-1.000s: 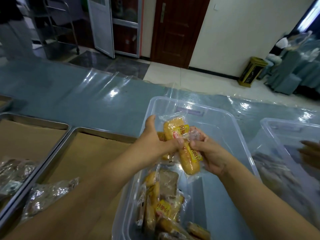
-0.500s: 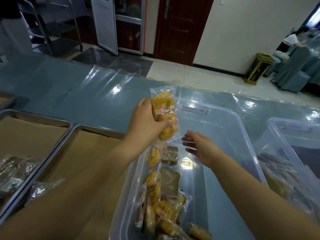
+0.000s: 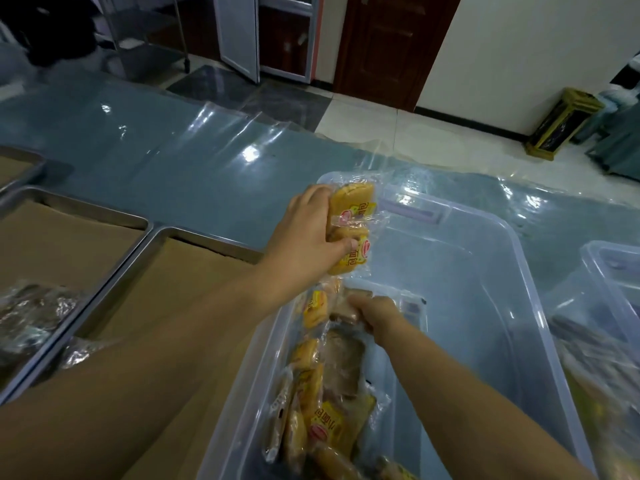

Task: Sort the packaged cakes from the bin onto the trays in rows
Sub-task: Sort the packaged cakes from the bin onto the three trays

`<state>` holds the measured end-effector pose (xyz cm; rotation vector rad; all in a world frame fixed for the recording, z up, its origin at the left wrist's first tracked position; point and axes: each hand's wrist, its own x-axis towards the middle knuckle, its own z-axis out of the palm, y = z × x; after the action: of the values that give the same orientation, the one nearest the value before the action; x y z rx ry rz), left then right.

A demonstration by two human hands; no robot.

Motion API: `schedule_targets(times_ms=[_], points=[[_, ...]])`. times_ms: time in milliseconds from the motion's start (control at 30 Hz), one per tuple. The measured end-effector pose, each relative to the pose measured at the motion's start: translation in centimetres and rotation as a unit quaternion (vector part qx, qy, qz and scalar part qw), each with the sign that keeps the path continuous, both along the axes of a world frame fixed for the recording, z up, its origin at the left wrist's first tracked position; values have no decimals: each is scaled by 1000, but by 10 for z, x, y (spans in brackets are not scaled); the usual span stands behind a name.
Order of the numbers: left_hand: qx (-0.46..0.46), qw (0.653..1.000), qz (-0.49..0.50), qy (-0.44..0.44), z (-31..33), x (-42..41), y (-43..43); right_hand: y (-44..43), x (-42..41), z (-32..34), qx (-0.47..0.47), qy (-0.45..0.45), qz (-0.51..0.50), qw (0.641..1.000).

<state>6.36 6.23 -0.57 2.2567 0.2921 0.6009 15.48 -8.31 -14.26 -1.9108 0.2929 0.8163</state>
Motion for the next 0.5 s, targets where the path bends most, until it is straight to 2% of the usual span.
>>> schedule_targets(times_ms=[133,233,300,400,500], points=[[8,1000,-5,2,0,0,2,0,13,19,-81,-111,41,990],[6,1000,-12,1,0,-1,2,-17,28,44,-87,-171,53,980],[5,1000,-13,1,0,-2,1,-29,28,61,-105,-130,93,982],[7,1000,-15,3,1,-2,1,-43,12,67,-166,-6,163,973],[8,1000,-18,0,0,-4,1,-52,-14,47,-122,102,176,971]])
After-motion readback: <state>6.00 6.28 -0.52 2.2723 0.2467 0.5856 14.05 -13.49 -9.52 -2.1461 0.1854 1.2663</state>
